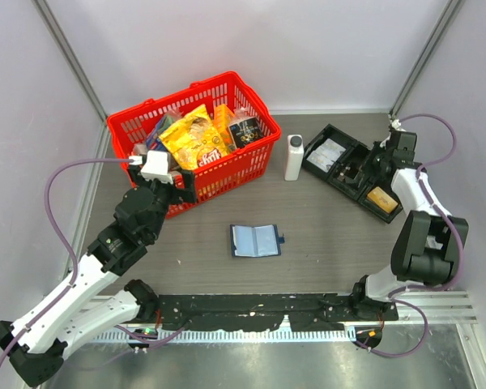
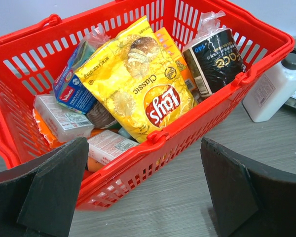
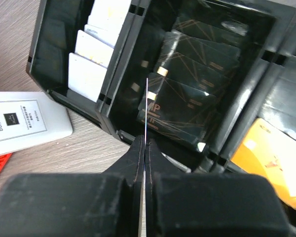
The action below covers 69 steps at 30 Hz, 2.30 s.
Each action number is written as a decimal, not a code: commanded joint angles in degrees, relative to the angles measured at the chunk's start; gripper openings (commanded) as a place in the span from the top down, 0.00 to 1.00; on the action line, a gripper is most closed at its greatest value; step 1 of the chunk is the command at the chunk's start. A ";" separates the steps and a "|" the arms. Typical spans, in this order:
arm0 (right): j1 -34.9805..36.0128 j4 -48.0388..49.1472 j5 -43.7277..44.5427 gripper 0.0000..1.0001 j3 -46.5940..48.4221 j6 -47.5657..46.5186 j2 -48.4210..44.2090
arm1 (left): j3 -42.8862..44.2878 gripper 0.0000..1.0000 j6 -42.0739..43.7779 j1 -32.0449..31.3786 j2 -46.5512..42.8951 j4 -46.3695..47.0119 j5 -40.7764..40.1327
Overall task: Take the credit cards out of the card holder
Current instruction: Place the credit card in the storage box, then remove the credit card from the card holder.
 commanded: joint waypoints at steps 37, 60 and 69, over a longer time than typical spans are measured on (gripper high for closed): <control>-3.36 -6.27 2.27 0.52 13.94 -3.85 1.75 | 2.72 0.00 -3.42 0.23 2.32 0.86 10.29; 45.42 8.77 2.96 0.49 -15.05 9.85 -18.30 | 9.58 0.14 -31.28 -20.06 25.60 -11.98 7.58; 50.88 16.51 2.79 0.54 -22.81 13.64 -12.68 | 10.46 0.47 -36.91 -22.62 35.10 -13.91 6.96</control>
